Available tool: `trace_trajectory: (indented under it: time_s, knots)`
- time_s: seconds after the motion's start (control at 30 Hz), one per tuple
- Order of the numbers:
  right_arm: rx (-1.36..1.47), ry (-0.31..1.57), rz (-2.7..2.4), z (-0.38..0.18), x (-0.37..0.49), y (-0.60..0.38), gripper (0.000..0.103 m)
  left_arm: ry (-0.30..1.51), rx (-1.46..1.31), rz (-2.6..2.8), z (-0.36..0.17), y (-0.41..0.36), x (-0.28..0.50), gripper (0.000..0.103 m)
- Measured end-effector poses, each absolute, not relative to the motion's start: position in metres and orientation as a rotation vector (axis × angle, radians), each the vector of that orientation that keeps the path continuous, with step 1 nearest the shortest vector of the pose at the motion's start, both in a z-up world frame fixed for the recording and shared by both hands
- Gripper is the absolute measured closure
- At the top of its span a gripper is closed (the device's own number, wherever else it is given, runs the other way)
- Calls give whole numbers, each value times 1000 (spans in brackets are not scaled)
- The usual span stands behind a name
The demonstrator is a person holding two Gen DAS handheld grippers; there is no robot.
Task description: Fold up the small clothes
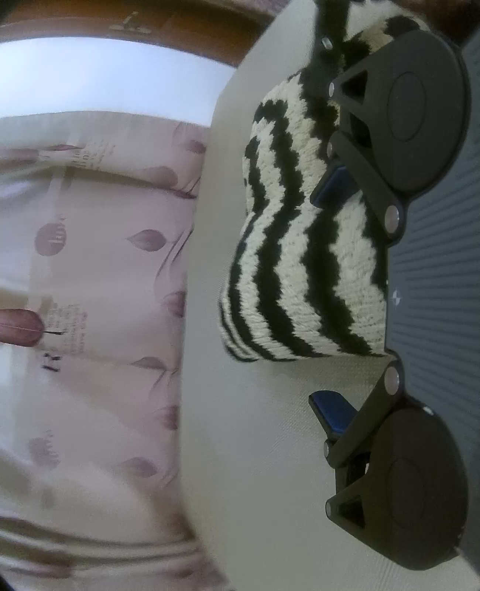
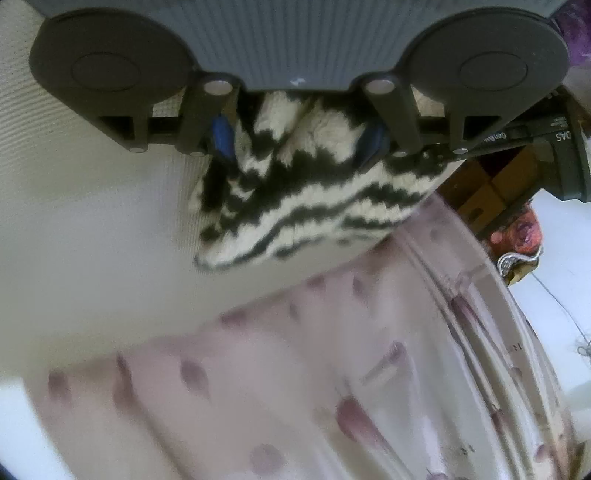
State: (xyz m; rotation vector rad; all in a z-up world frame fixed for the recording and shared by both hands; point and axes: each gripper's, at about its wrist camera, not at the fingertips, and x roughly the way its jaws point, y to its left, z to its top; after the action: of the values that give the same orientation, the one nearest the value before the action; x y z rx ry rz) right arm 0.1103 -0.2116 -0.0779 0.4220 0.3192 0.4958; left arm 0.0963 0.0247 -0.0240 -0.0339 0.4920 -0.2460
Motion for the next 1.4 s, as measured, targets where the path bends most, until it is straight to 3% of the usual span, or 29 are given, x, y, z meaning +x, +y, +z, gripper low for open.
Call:
trace_trajectory:
  time_s: [0.2, 0.8, 1.4]
  knots:
    - [410, 160, 395, -69, 69, -213, 25, 396, 49, -157, -9, 14, 72, 0]
    - [244, -45, 236, -41, -11, -179, 12, 113, 1, -50, 48, 1, 8, 0]
    - [224, -33, 216, -40, -19, -175, 11, 221, -14, -125, 53, 2, 5, 0]
